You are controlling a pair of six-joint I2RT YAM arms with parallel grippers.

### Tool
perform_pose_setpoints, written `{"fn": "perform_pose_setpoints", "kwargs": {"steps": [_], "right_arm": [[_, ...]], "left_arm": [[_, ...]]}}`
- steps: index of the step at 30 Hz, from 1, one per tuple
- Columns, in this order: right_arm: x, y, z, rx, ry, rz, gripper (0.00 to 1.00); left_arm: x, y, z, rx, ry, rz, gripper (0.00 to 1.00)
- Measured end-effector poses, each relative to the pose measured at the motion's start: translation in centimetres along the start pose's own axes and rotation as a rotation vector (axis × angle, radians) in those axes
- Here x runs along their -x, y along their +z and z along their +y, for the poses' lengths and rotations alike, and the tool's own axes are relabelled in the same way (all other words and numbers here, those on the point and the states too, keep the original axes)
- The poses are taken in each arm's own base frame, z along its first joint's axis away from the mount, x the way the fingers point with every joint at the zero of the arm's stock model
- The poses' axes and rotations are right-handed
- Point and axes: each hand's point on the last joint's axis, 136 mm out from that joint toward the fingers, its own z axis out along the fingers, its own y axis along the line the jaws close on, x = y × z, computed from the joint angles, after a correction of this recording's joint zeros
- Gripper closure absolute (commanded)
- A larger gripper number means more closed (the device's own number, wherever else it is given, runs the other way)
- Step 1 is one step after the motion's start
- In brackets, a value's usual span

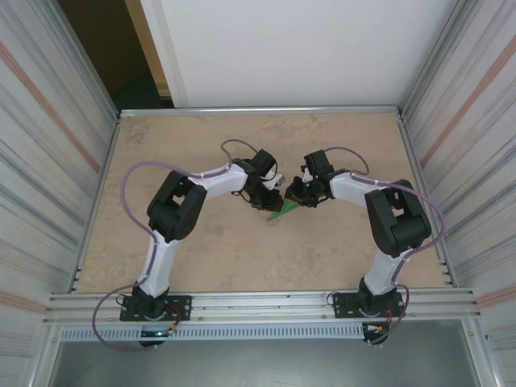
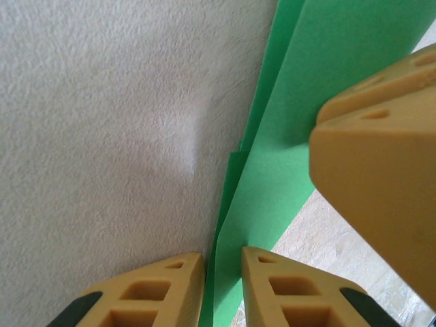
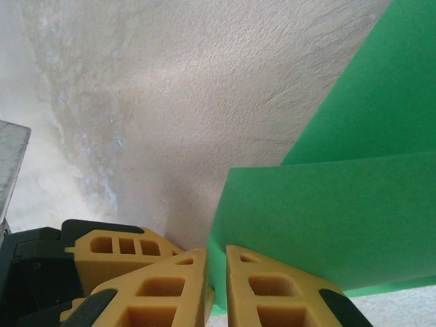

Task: Fold a paper plane with a square sheet of paper (pick it up from the middle)
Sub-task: Fold the wing for the fifth time at the center of the table.

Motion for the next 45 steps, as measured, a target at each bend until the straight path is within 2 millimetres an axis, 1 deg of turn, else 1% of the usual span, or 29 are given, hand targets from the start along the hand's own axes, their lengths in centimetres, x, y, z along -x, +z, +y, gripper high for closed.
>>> {"fn": "perform_pose_setpoints", "kwargs": {"steps": [6, 11, 18, 34, 37, 45], "right_arm": [[0.1, 0.3, -0.6, -0.01, 0.013, 0.004, 0.87], [0.1, 0.7, -1.0, -0.018, 0.019, 0.012, 0.87], [0.0, 1.2, -1.6, -0.026, 0.03, 0.022, 0.87], [0.1, 1.2, -1.8, -0.027, 0.037, 0.023, 0.87], [0.0, 1.4, -2.1, -0.025, 0.036, 0.021, 0.87], [-0.1, 1.4, -2.1, 0.02, 0.017, -0.009, 0.86]], "left_arm": [[0.0, 0.0, 0.0, 0.001, -0.001, 0.001, 0.76], [0.0, 0.1, 0.1, 0.004, -0.001, 0.001, 0.79], [0.0, 0.0, 0.2, 0.005, -0.003, 0.003, 0.78], [0.0, 0.0, 0.1, 0.004, -0.003, 0.003, 0.76], [0.0, 0.0, 0.1, 0.002, -0.003, 0.003, 0.76], [0.0, 0.1, 0.1, 0.002, -0.003, 0.005, 0.76]]}}
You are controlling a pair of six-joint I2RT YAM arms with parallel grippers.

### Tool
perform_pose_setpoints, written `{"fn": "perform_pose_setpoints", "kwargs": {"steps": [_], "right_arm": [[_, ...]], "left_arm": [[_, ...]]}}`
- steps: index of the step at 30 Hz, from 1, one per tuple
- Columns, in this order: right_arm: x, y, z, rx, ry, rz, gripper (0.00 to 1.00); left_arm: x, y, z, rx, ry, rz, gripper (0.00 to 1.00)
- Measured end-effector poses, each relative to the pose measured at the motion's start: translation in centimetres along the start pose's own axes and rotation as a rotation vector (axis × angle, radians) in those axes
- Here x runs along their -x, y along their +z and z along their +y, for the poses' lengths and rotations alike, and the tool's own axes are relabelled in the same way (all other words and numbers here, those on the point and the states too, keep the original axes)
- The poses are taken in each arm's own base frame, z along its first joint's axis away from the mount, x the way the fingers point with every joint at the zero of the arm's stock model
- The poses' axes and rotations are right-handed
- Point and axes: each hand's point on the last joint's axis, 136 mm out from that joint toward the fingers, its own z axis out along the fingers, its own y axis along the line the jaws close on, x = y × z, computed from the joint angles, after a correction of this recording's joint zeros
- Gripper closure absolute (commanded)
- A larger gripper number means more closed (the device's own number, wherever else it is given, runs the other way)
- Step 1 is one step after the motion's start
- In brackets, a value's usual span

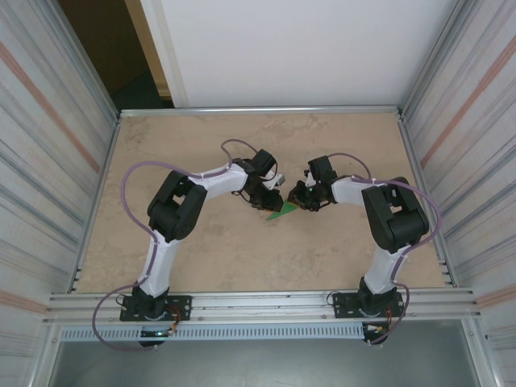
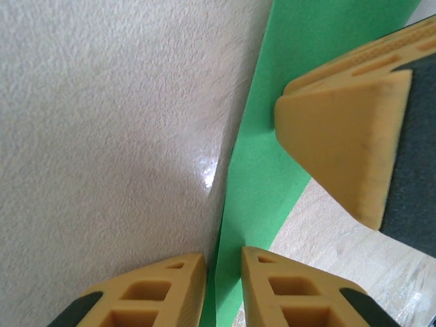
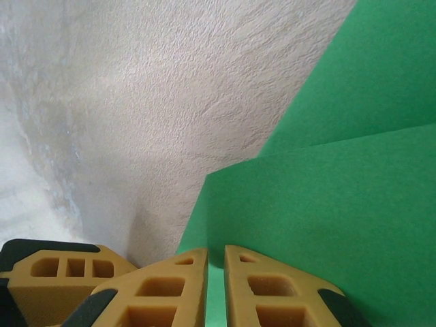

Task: Fold a paper plane with a square sheet of paper (pick it up from the middle)
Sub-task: Fold the wing for the fifth time at the center of the table.

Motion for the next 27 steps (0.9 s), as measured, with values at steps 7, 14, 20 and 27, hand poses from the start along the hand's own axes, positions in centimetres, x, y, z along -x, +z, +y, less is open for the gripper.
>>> {"fn": "perform_pose_setpoints", "kwargs": {"steps": [7, 14, 20, 27], "right_arm": [[0.0, -0.1, -0.1, 0.044, -0.04, -0.034, 0.86], [-0.3, -0.6, -0.2, 0.094, -0.059, -0.042, 0.81], [-0.2, -1.5, 0.5, 0.092, -0.07, -0.042, 0.74], [1.4, -3.3, 1.7, 0.032, -0.069, -0.094, 0.56]], "left_arm": [[0.0, -0.1, 0.0, -0.003, -0.001, 0.001, 0.75], [0.0, -0.2, -0.3, -0.032, -0.005, 0.005, 0.73], [0.1, -0.1, -0.3, -0.03, -0.01, 0.014, 0.72], [0.1, -0.1, -0.3, -0.029, -0.012, 0.018, 0.71]]}}
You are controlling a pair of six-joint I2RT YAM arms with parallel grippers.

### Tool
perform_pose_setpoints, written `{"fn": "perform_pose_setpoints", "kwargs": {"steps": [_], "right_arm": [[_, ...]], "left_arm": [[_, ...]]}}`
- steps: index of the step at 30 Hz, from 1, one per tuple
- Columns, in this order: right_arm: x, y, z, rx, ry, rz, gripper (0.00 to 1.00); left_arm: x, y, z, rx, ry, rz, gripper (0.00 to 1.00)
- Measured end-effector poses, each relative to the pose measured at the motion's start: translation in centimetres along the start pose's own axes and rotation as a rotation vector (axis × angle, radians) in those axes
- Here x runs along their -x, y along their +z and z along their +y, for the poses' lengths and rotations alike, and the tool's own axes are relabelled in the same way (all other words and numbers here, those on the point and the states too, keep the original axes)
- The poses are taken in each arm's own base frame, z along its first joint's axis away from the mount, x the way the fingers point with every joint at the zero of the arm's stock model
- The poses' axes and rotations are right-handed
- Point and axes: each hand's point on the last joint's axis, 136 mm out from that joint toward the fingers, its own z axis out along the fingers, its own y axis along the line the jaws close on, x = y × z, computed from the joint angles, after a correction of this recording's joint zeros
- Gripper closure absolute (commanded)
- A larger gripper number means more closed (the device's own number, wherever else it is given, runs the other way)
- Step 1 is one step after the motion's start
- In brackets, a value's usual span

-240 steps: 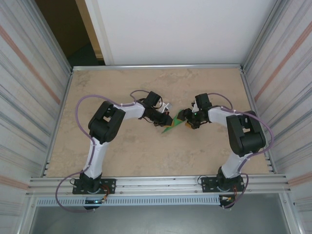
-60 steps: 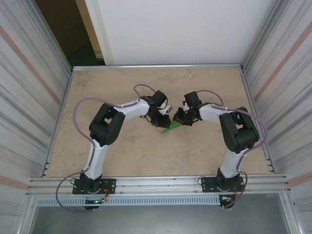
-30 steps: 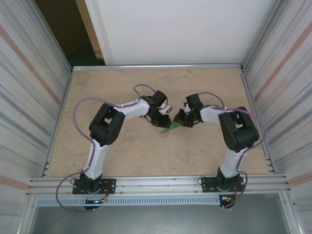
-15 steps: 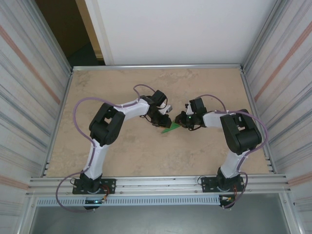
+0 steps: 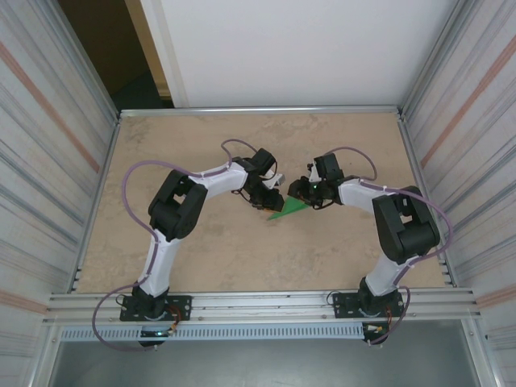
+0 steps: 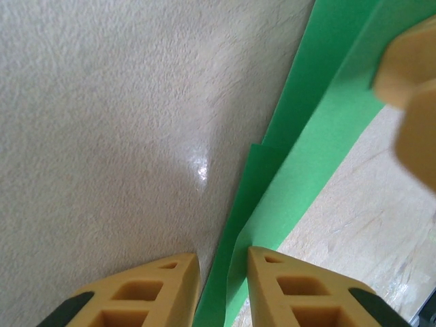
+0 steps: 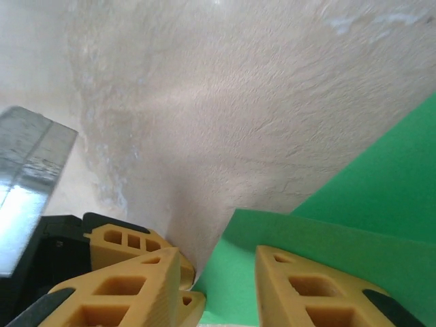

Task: Fold a paper plane with a square sheet of paper (pick it up from the middle)
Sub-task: Fold the wing for the fifth time at the center of the table.

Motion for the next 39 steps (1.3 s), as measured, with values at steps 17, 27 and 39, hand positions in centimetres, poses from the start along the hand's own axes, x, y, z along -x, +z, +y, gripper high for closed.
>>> {"fn": "perform_pose_setpoints", "kwargs": {"steps": [17, 27, 39], "right_arm": [[-0.3, -3.1, -6.4, -0.381, 0.167, -0.059, 0.29], [0.7, -1.5, -6.5, -0.374, 0.189, -0.034, 0.29], [1.7, -2.0, -4.9, -0.305, 0.163, -0.066, 0.26]], "left_arm": [[0.0, 0.0, -0.1, -0.003, -0.003, 0.007, 0.69], [0.0, 0.0, -0.1, -0.005, -0.003, 0.008, 0.69], [0.0, 0.1, -0.1, -0.005, -0.005, 0.012, 0.69]]}}
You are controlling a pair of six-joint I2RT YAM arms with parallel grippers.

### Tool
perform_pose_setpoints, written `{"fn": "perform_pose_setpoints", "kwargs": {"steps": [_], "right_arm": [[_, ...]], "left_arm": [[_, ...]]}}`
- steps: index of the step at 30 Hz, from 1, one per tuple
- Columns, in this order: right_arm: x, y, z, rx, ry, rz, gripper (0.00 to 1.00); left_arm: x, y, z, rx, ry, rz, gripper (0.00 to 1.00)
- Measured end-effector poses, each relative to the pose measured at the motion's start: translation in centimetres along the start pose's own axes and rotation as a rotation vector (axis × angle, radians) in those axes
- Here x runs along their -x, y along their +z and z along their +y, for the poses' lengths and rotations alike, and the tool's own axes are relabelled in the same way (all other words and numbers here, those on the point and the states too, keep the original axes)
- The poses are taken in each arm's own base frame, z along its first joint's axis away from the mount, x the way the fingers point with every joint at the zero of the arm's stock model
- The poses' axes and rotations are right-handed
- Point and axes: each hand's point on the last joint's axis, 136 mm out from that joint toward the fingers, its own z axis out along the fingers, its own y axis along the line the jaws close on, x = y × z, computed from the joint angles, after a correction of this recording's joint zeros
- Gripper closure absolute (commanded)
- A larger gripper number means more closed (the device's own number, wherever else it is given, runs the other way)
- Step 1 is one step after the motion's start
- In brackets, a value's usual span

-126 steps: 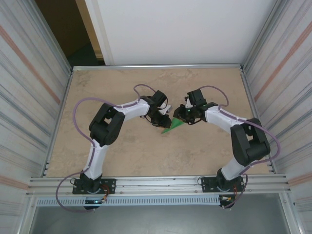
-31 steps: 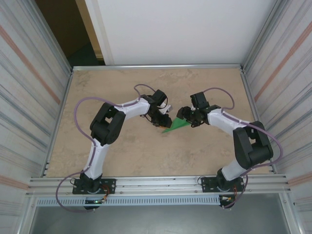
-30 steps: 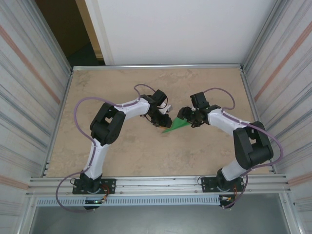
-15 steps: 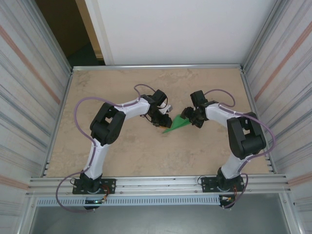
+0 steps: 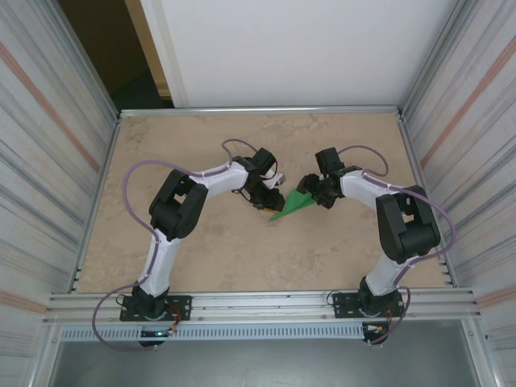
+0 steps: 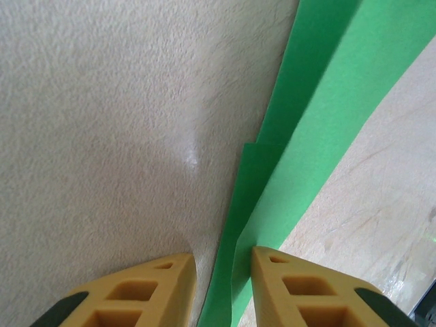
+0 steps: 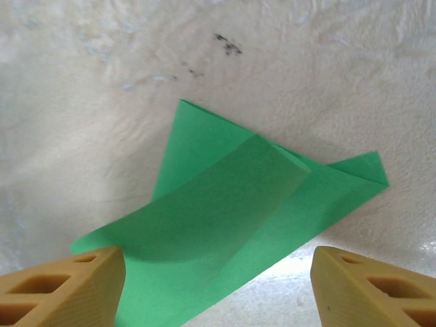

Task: Fold a paper plane with a square sheet of paper (pick it up from the middle)
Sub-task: Fold the wing for the fifth time at the center of the table.

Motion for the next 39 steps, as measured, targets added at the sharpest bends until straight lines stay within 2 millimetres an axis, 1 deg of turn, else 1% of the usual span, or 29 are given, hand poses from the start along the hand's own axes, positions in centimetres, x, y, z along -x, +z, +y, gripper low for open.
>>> {"fn": "perform_pose_setpoints", "kwargs": {"steps": [4, 9, 14, 22, 27, 30, 33, 39], "right_arm": [[0.1, -0.1, 0.6, 0.026, -0.013, -0.005, 0.25], [-0.2, 0.3, 0.3, 0.015, -0.02, 0.008, 0.27], [-0.8, 1.5, -0.7, -0.023, -0.02, 0.04, 0.34], [-0.7, 1.5, -1.3, -0.035, -0.011, 0.042, 0.5], [-0.7, 1.6, -1.9, -0.042, 0.003, 0.048, 0.63], [-0.7, 1.7, -2.2, -0.045, 0.009, 0.051, 0.68], [-0.7, 1.7, -2.5, -0.049, 0.013, 0.052, 0.71], [-0.7, 1.7, -2.6, -0.051, 0.013, 0.053, 0.72]], "left_arm": [[0.0, 0.0, 0.0, 0.0, -0.001, 0.002, 0.69], [0.0, 0.0, 0.0, 0.0, -0.002, 0.004, 0.69], [0.0, 0.0, 0.0, -0.001, -0.002, 0.003, 0.69], [0.0, 0.0, 0.0, 0.0, -0.002, 0.004, 0.69], [0.0, 0.0, -0.1, 0.0, -0.002, 0.004, 0.69], [0.0, -0.1, -0.1, 0.0, -0.003, 0.004, 0.69], [0.0, 0.0, 0.0, 0.0, -0.003, 0.006, 0.69], [0.0, -0.1, -0.1, 0.001, -0.005, 0.009, 0.69]]}}
